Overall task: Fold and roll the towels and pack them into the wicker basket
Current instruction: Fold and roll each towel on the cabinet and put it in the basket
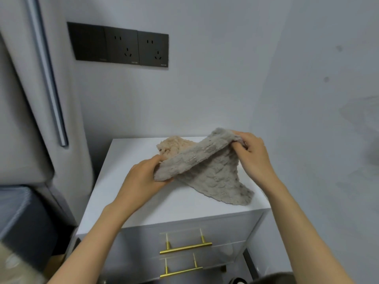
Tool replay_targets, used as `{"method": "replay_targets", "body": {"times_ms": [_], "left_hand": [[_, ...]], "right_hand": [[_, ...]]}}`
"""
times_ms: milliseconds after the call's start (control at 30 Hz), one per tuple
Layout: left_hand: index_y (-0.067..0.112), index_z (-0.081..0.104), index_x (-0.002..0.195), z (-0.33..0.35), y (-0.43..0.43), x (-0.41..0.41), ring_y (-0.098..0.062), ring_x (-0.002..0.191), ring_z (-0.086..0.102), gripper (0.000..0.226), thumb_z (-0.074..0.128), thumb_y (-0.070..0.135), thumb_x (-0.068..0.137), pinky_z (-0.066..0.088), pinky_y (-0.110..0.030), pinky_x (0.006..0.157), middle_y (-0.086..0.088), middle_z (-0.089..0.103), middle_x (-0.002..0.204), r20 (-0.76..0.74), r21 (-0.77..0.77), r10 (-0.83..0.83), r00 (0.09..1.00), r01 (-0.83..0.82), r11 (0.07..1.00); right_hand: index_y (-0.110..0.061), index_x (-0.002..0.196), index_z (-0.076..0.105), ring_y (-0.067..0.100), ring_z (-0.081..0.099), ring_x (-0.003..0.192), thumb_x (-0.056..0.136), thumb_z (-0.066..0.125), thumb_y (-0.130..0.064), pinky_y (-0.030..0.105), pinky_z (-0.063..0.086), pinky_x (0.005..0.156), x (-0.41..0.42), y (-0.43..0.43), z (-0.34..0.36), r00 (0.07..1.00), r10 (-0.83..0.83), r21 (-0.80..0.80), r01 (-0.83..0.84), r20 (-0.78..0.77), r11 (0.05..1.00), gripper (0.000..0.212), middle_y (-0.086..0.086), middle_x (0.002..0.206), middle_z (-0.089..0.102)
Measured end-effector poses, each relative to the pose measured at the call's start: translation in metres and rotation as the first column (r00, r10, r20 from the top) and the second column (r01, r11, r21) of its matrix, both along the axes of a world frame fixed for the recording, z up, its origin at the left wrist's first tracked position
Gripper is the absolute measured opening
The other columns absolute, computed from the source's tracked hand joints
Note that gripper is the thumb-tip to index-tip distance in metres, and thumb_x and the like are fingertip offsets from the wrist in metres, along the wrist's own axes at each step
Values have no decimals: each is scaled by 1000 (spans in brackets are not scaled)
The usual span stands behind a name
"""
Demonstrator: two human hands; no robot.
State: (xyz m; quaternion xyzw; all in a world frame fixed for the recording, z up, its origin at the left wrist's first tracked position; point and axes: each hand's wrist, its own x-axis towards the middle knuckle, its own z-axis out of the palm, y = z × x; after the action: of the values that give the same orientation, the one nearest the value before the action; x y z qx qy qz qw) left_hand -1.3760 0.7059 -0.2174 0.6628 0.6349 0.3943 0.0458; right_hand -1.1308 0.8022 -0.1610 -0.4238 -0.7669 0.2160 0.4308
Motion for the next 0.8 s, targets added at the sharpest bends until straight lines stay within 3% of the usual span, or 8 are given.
{"method": "replay_targets", "body": {"times_ms": [133, 200, 300, 400, 533, 667, 733, 800], "left_hand": [[22, 65, 80, 5, -4, -3, -7, 77, 63, 7, 70, 21, 83, 46, -23, 71, 9, 67, 78, 365, 21, 68, 928, -82, 996], [15, 63, 89, 18, -10, 2, -11, 86, 67, 8, 66, 22, 88, 50, -26, 84, 5, 72, 88, 725, 35, -57, 687, 46, 998], [16, 54, 94, 34, -13, 14, -14, 75, 68, 11, 53, 27, 94, 55, -24, 72, 0, 74, 86, 896, 107, -153, 417, 132, 985], [20, 49, 89, 33, -9, 18, -8, 61, 65, 13, 50, 31, 97, 52, -21, 53, 5, 71, 73, 873, 50, -51, 486, 16, 999], [17, 50, 100, 18, 0, 15, -10, 67, 64, 19, 45, 35, 100, 50, -20, 52, -4, 69, 88, 815, -118, 137, 562, -71, 991], [15, 57, 118, 6, 11, 11, -17, 83, 62, 41, 47, 47, 96, 50, -29, 72, -2, 67, 99, 791, -386, 278, 546, 92, 918], [18, 66, 112, 3, 11, 10, -21, 101, 62, 47, 60, 56, 85, 48, -35, 94, -3, 68, 110, 745, -497, 288, 601, 213, 841], [21, 65, 102, 0, 7, 12, -16, 99, 62, 36, 73, 47, 79, 49, -30, 91, 1, 67, 108, 673, -537, 247, 697, 231, 811]], "right_hand": [[-36, 93, 62, 1, 60, 86, 96, 47, -20, 22, 47, 69, 15, -13, 0, 964, -96, -68, 82, -247, 994, 23, -13, 89, 66], [-31, 89, 58, -4, 59, 74, 98, 48, -20, 17, 44, 63, 17, -19, 1, 929, -112, -120, 73, -352, 990, 18, -11, 86, 63], [-29, 87, 58, 0, 59, 70, 97, 52, -26, 18, 45, 57, 14, -25, 1, 897, -127, -199, 44, -424, 979, 13, -10, 83, 63], [-28, 86, 59, 7, 63, 71, 94, 58, -31, 25, 49, 59, 11, -21, -9, 893, -192, -273, 81, -407, 959, 8, -7, 83, 66], [-19, 91, 59, 18, 63, 83, 90, 63, -32, 30, 49, 68, 7, -10, -28, 908, -275, -392, 139, -317, 910, 14, -3, 87, 64], [-7, 120, 48, 20, 64, 87, 88, 68, -32, 29, 51, 63, 7, 6, -48, 864, -352, -688, 10, -359, 726, 45, 9, 106, 63], [-7, 134, 36, 21, 66, 89, 86, 72, -23, 32, 55, 64, 9, 11, -52, 825, -354, -757, -129, -440, 640, 61, 13, 112, 62], [-15, 143, 22, 21, 64, 88, 86, 71, -13, 34, 54, 72, 13, 8, -50, 880, -311, -769, -90, -359, 633, 76, 12, 111, 60]]}}
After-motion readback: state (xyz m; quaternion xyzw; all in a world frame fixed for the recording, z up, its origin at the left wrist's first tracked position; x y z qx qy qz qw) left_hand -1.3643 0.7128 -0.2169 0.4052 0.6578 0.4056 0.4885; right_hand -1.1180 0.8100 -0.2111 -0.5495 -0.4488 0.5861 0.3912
